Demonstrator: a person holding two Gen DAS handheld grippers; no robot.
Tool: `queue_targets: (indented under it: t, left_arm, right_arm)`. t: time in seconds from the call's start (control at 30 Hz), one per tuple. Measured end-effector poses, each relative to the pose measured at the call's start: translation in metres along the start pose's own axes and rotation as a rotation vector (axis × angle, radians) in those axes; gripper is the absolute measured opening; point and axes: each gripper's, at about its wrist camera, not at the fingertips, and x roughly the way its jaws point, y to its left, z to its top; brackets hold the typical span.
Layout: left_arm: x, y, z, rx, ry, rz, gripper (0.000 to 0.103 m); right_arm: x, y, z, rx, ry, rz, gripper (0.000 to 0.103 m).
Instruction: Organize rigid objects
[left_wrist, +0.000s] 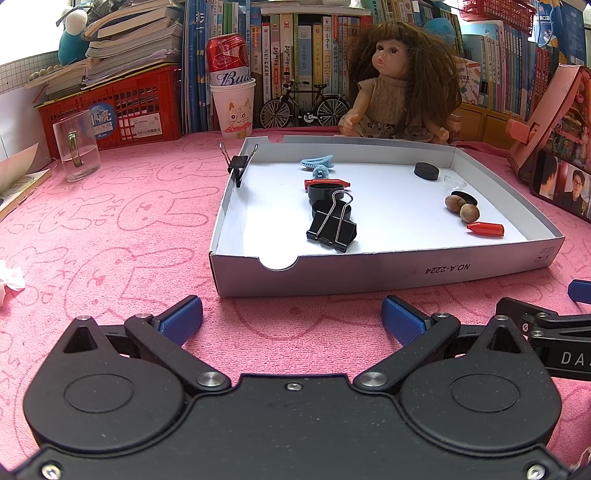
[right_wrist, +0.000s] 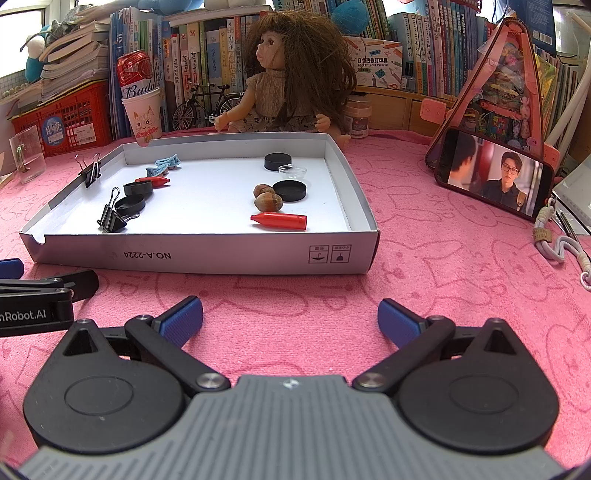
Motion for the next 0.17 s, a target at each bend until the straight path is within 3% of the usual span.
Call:
queue_targets:
  t: [0.17]
  left_arm:
    - [0.0000,-0.0001,0.0000,0.000,0.000,0.000,0.103]
  right_arm:
    - [0.0001,0.0000,-0.0001,0.000,0.000,0.000,0.103]
